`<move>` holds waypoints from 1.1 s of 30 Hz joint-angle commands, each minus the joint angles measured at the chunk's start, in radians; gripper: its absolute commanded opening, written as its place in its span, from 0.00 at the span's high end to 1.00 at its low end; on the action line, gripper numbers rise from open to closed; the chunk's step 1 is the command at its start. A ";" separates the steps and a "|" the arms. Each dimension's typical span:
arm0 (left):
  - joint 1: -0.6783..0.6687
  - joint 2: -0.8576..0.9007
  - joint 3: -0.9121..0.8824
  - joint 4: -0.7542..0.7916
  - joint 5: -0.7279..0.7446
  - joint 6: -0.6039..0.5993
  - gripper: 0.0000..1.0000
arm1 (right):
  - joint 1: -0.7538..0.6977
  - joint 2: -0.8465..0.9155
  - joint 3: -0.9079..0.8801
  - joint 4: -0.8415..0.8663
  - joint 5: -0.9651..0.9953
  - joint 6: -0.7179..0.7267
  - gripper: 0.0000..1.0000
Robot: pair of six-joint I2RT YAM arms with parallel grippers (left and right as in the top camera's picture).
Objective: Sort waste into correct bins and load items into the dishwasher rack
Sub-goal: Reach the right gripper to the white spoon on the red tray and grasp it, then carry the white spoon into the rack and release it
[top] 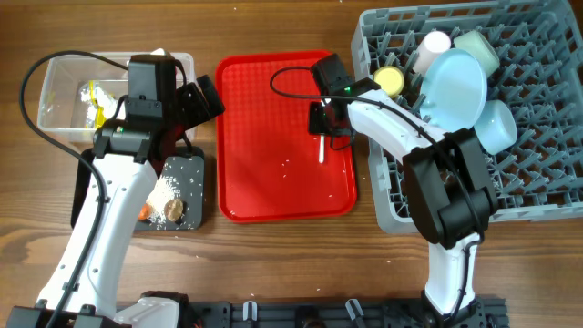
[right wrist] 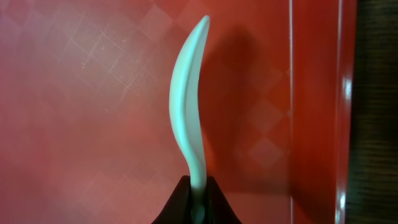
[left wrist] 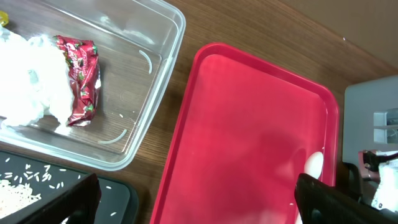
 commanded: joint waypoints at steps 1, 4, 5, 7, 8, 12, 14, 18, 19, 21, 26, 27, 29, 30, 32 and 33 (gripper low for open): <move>0.006 0.006 0.009 0.003 0.005 0.004 0.00 | -0.004 0.036 -0.004 -0.007 -0.010 0.006 0.95; 0.006 0.006 0.009 0.003 0.005 0.004 0.00 | -0.004 0.032 0.001 -0.006 -0.010 0.002 0.96; 0.006 0.006 0.009 0.003 0.005 0.004 0.00 | -0.005 0.021 0.013 -0.011 -0.011 -0.018 0.96; 0.006 0.006 0.009 0.003 0.005 0.004 0.00 | -0.005 -0.023 0.048 -0.026 -0.014 -0.079 0.96; 0.006 0.006 0.009 0.003 0.005 0.004 0.00 | -0.005 -0.052 0.059 -0.032 -0.017 -0.084 0.95; 0.006 0.006 0.009 0.003 0.005 0.004 0.00 | -0.005 -0.200 0.063 -0.044 -0.055 -0.125 0.96; 0.006 0.006 0.009 0.003 0.005 0.004 0.00 | -0.008 -0.293 0.063 -0.066 -0.046 -0.178 0.96; 0.006 0.006 0.009 0.003 0.005 0.004 0.00 | -0.060 -0.454 0.063 -0.185 0.048 -0.252 0.96; 0.006 0.006 0.009 0.003 0.005 0.004 0.00 | -0.090 -0.493 0.063 -0.234 0.083 -0.278 0.96; 0.006 0.006 0.009 0.003 0.005 0.004 0.00 | -0.152 -0.524 0.063 -0.319 0.133 -0.314 0.96; 0.006 0.006 0.009 0.003 0.005 0.004 0.00 | -0.314 -0.509 0.012 -0.455 0.163 -0.340 0.96; 0.006 0.006 0.009 0.003 0.005 0.004 0.00 | -0.335 -0.504 -0.006 -0.453 0.159 -0.339 0.96; 0.006 0.006 0.009 0.003 0.005 0.004 0.00 | -0.367 -0.490 -0.042 -0.446 0.141 -0.350 0.96; 0.006 0.006 0.009 0.003 0.005 0.004 0.00 | -0.369 -0.485 -0.054 -0.441 0.141 -0.359 0.96; 0.006 0.006 0.009 0.003 0.005 0.004 0.00 | -0.369 -0.478 -0.082 -0.416 0.142 -0.364 0.96; 0.006 0.006 0.009 0.003 0.005 0.004 0.00 | -0.369 -0.473 -0.083 -0.413 0.142 -0.364 0.96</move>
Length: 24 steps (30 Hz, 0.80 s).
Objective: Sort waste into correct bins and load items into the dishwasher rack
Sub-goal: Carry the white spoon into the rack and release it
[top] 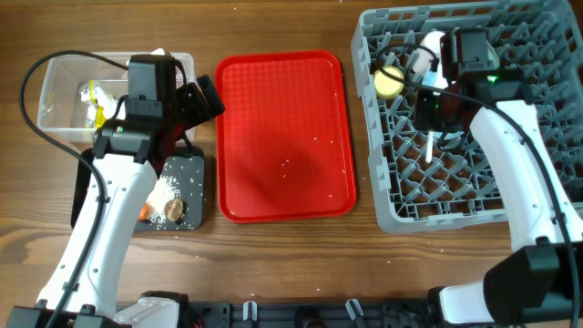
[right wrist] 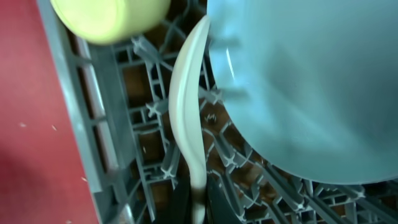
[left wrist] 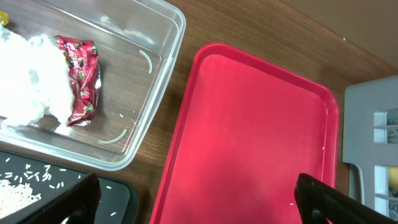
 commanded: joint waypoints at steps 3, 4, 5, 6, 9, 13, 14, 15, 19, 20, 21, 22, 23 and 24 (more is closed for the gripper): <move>0.006 0.006 0.009 0.003 0.005 0.004 0.00 | 0.002 0.030 -0.021 0.028 0.006 -0.074 0.96; 0.006 0.006 0.009 0.003 0.005 0.004 0.00 | 0.002 0.030 -0.021 0.032 0.006 -0.100 0.96; 0.006 0.006 0.009 0.003 0.005 0.004 0.00 | 0.002 0.032 -0.021 0.040 0.007 -0.116 0.96; 0.006 0.006 0.009 0.003 0.005 0.004 0.00 | 0.002 0.037 -0.021 0.049 0.007 -0.137 0.96; 0.006 0.006 0.009 0.003 0.005 0.004 0.00 | 0.002 0.066 -0.021 0.061 -0.002 -0.181 0.96; 0.006 0.006 0.009 0.003 0.005 0.004 0.00 | 0.002 0.106 -0.021 0.062 -0.054 -0.181 0.93; 0.006 0.006 0.009 0.003 0.005 0.004 0.00 | 0.002 0.111 -0.021 0.063 -0.054 -0.181 0.88; 0.006 0.006 0.009 0.003 0.005 0.004 0.00 | 0.002 0.111 -0.021 0.063 -0.054 -0.181 0.84; 0.006 0.006 0.009 0.003 0.005 0.004 0.00 | 0.002 0.111 -0.021 0.061 -0.054 -0.180 0.17; 0.006 0.006 0.009 0.003 0.005 0.004 0.00 | 0.002 0.111 -0.021 0.061 -0.054 -0.180 0.04; 0.006 0.006 0.009 0.003 0.005 0.004 0.00 | 0.002 0.110 -0.019 0.059 -0.054 -0.180 0.00; 0.006 0.006 0.009 0.003 0.005 0.004 0.00 | 0.002 0.105 -0.010 0.049 -0.055 -0.177 0.00; 0.006 0.006 0.009 0.003 0.005 0.004 0.00 | 0.002 0.099 0.010 0.031 -0.074 -0.169 0.00; 0.006 0.006 0.009 0.003 0.005 0.004 0.00 | 0.002 0.095 0.025 0.020 -0.095 -0.169 0.00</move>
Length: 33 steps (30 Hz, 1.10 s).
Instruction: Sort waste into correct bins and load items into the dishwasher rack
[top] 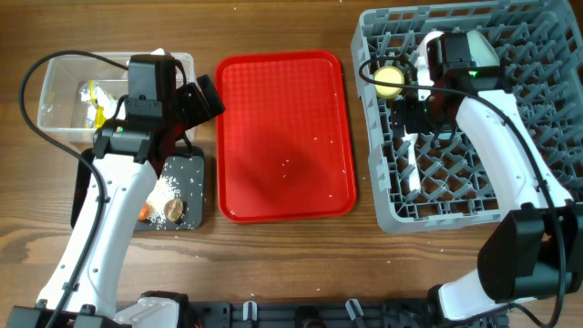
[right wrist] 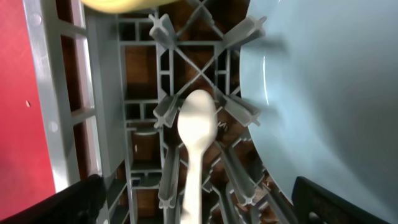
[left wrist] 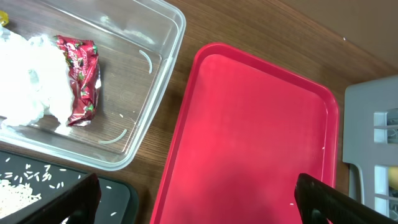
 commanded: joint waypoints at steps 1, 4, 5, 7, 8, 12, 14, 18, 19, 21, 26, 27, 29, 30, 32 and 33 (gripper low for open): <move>0.006 0.006 0.009 0.003 0.005 0.004 0.00 | 0.002 -0.018 0.067 -0.045 -0.088 0.006 0.00; 0.006 0.006 0.009 0.003 0.005 0.004 0.00 | 0.002 -0.057 0.105 -0.048 -0.163 0.055 0.00; 0.006 0.006 0.009 0.003 0.005 0.004 0.00 | 0.002 -0.066 0.105 -0.047 -0.183 0.086 0.00; 0.006 0.006 0.009 0.003 0.005 0.004 0.00 | 0.002 -0.069 0.105 -0.046 -0.214 0.163 0.00; 0.006 0.006 0.009 0.003 0.005 0.004 0.00 | 0.002 -0.068 0.103 -0.042 -0.214 0.206 0.00; 0.006 0.006 0.009 0.003 0.005 0.004 0.00 | 0.002 -0.066 0.100 -0.008 -0.215 0.211 0.00; 0.006 0.006 0.009 0.003 0.005 0.004 0.00 | 0.002 -0.066 0.100 0.014 -0.215 0.211 0.00; 0.006 0.006 0.009 0.003 0.005 0.004 0.00 | 0.002 -0.066 0.100 0.051 -0.215 0.211 0.00; 0.006 0.006 0.009 0.003 0.005 0.004 0.00 | 0.002 -0.066 0.100 0.057 -0.215 0.211 0.00; 0.006 0.006 0.009 0.003 0.005 0.004 0.00 | 0.002 -0.066 0.100 0.066 -0.163 0.206 0.00; 0.006 0.006 0.009 0.003 0.005 0.004 0.00 | 0.002 -0.095 0.095 0.082 -0.078 0.204 0.00; 0.006 0.006 0.009 0.003 0.005 0.004 0.00 | 0.002 -0.115 0.095 0.073 -0.079 0.204 0.01; 0.006 0.006 0.009 0.003 0.005 0.004 0.00 | 0.004 -0.207 0.094 0.133 -0.081 0.207 0.00; 0.006 0.006 0.009 0.003 0.005 0.004 0.00 | 0.014 -0.294 0.084 0.238 -0.107 0.204 0.00; 0.006 0.006 0.009 0.003 0.005 0.004 0.00 | 0.032 -0.402 0.066 0.378 -0.117 0.205 0.00; 0.006 0.006 0.009 0.003 0.005 0.004 0.00 | 0.044 -0.472 0.056 0.443 -0.117 0.204 0.00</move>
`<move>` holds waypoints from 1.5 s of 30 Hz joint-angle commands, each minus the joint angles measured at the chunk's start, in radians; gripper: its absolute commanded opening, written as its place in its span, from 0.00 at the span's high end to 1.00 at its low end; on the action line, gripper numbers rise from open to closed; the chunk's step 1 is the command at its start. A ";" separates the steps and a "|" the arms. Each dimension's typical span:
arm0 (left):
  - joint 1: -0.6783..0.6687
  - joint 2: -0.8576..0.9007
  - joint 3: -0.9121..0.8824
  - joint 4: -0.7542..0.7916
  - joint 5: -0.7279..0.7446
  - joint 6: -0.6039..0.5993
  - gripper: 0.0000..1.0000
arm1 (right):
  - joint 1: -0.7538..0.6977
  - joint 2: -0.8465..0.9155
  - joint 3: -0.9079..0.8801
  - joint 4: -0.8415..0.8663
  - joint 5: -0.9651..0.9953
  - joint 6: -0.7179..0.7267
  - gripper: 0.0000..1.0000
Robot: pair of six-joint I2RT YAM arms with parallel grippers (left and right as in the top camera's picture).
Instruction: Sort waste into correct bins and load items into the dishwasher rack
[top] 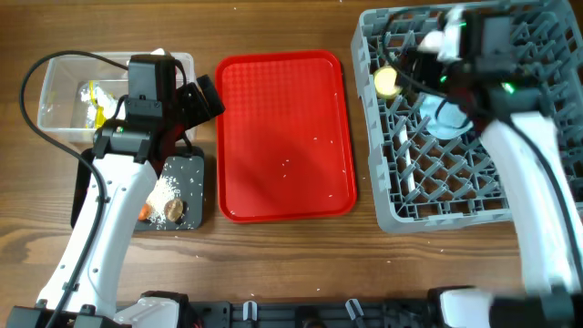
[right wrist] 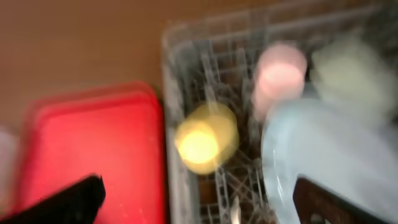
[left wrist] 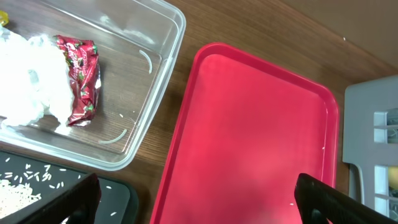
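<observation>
The red tray (top: 284, 137) holds only a few crumbs. A white spoon (top: 407, 173) lies in the left part of the grey dishwasher rack (top: 510, 196), below a yellow cup (top: 387, 82) and next to a light blue bowl (top: 446, 120). My right gripper (top: 421, 66) is raised above the rack's top left and open; its view is blurred, showing the yellow cup (right wrist: 205, 140), a pinkish cup (right wrist: 281, 68) and the bowl (right wrist: 311, 155). My left gripper (top: 208, 96) hangs open between the clear bin (top: 55, 91) and the tray, with nothing in it.
The clear bin (left wrist: 155, 68) contains a red wrapper (left wrist: 81, 78) and white crumpled paper (left wrist: 28, 87). A black tray (top: 178, 205) with rice and food scraps sits below it. A pale green cup (right wrist: 354, 74) stands at the rack's back.
My right gripper, open just above the spoon in the rack, has risen and pulled back; its view now takes in the rack's corner and the tray. The left arm is unchanged.
My right gripper first held the white spoon over the red tray. Then it held the spoon above the rack by the blue bowl. Then it was open with the spoon lying in the rack. Now it is higher above the rack, and the spoon remains there.
</observation>
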 commanded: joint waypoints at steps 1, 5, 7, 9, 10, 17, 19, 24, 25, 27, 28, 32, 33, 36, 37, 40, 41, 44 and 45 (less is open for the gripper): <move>0.006 0.006 0.009 0.003 0.005 0.004 0.00 | 0.036 -0.283 -0.020 0.153 -0.012 0.004 0.00; 0.006 0.006 0.009 0.003 0.005 0.004 0.00 | 0.036 -0.551 -0.137 0.281 -0.012 -0.055 0.00; 0.006 0.006 0.009 0.003 0.005 0.004 0.00 | 0.036 -0.703 -0.256 0.351 -0.011 -0.110 0.00; 0.006 0.006 0.009 0.003 0.005 0.004 0.00 | 0.035 -0.853 -0.385 0.377 0.005 -0.138 0.00; 0.006 0.006 0.009 0.003 0.005 0.004 0.00 | 0.035 -0.924 -0.448 0.378 0.025 -0.137 0.00; 0.006 0.006 0.009 0.003 0.005 0.004 0.00 | 0.012 -1.324 -0.937 0.599 0.056 -0.065 0.00; 0.006 0.006 0.009 0.003 0.005 0.004 0.00 | -0.015 -1.361 -1.070 0.699 0.055 0.034 0.00; 0.006 0.006 0.009 0.003 0.005 0.004 0.00 | -0.078 -1.425 -1.309 0.847 0.051 0.243 0.00; 0.006 0.006 0.009 0.003 0.005 0.004 0.00 | -0.086 -1.449 -1.357 0.879 0.043 0.242 0.00; 0.006 0.006 0.009 0.003 0.005 0.004 0.00 | -0.092 -1.448 -1.403 0.924 0.043 0.235 0.00; 0.006 0.006 0.009 0.003 0.005 0.004 0.00 | -0.092 -1.448 -1.426 0.932 0.019 0.172 0.00; 0.006 0.006 0.009 0.003 0.005 0.004 0.00 | -0.092 -1.448 -1.455 0.900 -0.073 -0.018 0.00; 0.006 0.006 0.009 0.003 0.005 0.004 0.00 | -0.092 -1.448 -1.455 0.866 -0.076 -0.032 0.00; 0.006 0.006 0.009 0.003 0.005 0.004 0.00 | -0.092 -1.448 -1.455 0.775 -0.077 -0.093 0.00; 0.006 0.006 0.009 0.003 0.005 0.004 0.00 | -0.092 -1.448 -1.455 0.743 -0.078 -0.116 0.00; 0.006 0.006 0.009 0.003 0.005 0.004 0.00 | -0.092 -1.448 -1.455 0.681 -0.080 -0.159 0.00; 0.006 0.006 0.009 0.003 0.005 0.004 0.00 | -0.092 -1.448 -1.455 0.681 -0.080 -0.165 0.00; 0.006 0.006 0.009 0.003 0.005 0.004 0.00 | -0.092 -1.447 -1.454 0.681 -0.080 -0.164 0.00; 0.006 0.006 0.009 0.003 0.005 0.004 0.00 | -0.092 -1.447 -1.454 0.681 -0.080 -0.164 0.00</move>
